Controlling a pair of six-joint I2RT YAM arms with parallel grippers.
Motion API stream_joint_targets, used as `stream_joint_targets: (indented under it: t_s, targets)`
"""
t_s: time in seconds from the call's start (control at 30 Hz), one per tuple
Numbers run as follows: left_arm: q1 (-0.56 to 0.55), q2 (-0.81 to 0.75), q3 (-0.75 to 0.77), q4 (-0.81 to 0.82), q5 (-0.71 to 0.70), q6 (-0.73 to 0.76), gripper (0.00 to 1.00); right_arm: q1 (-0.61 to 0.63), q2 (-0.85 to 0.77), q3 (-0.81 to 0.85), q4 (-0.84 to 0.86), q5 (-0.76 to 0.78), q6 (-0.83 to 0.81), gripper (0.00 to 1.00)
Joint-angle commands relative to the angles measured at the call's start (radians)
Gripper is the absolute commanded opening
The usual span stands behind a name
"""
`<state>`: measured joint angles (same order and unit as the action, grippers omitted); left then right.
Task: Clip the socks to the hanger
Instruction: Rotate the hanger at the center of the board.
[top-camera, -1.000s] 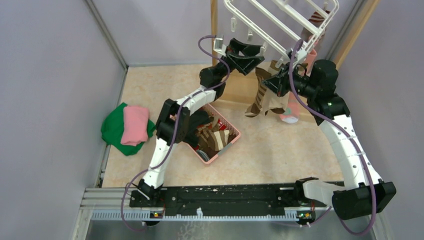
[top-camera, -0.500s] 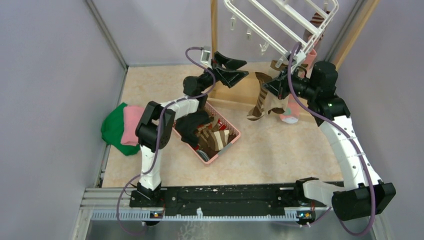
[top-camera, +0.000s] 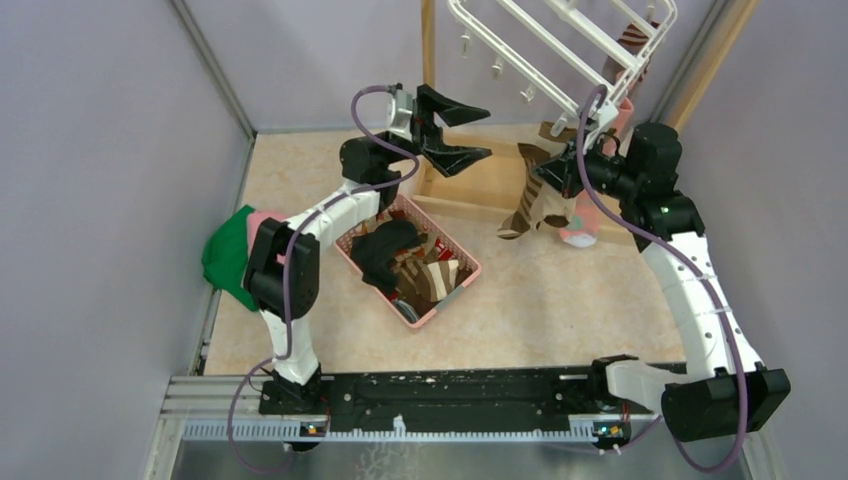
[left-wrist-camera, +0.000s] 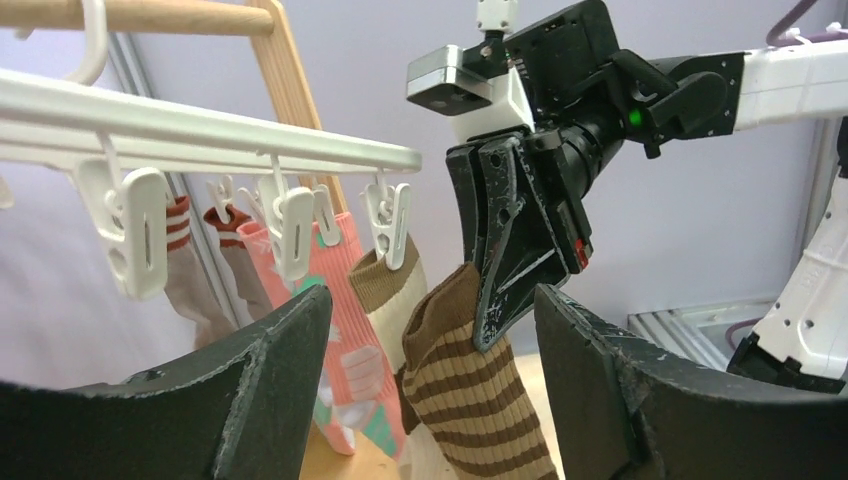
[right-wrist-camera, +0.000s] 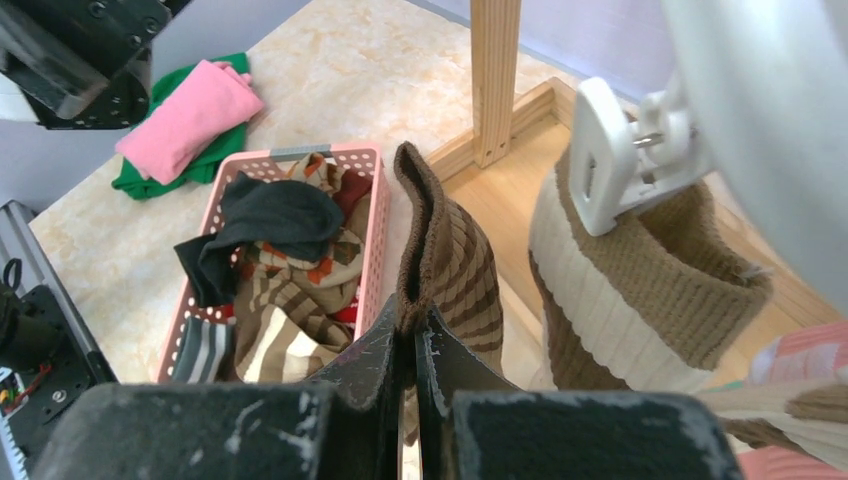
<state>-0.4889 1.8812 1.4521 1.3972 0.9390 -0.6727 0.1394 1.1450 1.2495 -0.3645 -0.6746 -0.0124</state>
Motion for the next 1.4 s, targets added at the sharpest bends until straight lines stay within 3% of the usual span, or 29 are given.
stream_joint_targets:
  t_s: [0.0, 0.23, 0.63, 1.03, 1.37]
  targets:
    - [0.0, -0.034, 0.07, -0.071, 0.106, 0.095, 0.8, -0.024, -0.045, -0.006, 0.008, 0.005, -0.033, 0.0]
    - [-0.041, 0.013, 0.205, -0.262, 0.12, 0.204, 0.76, -0.057, -0.057, 0.002, -0.013, 0.03, -0.052, 0.0]
    - [-0.083, 0.074, 0.367, -0.527, 0.0, 0.398, 0.63, -0.131, -0.077, -0.005, -0.024, 0.033, -0.057, 0.0]
    - [-0.082, 0.109, 0.445, -0.614, -0.039, 0.454, 0.63, -0.212, -0.084, -0.016, 0.001, -0.016, -0.025, 0.0]
    - [-0.068, 0.168, 0.563, -0.702, 0.024, 0.459, 0.66, -0.221, -0.09, -0.027, 0.01, -0.046, -0.019, 0.0]
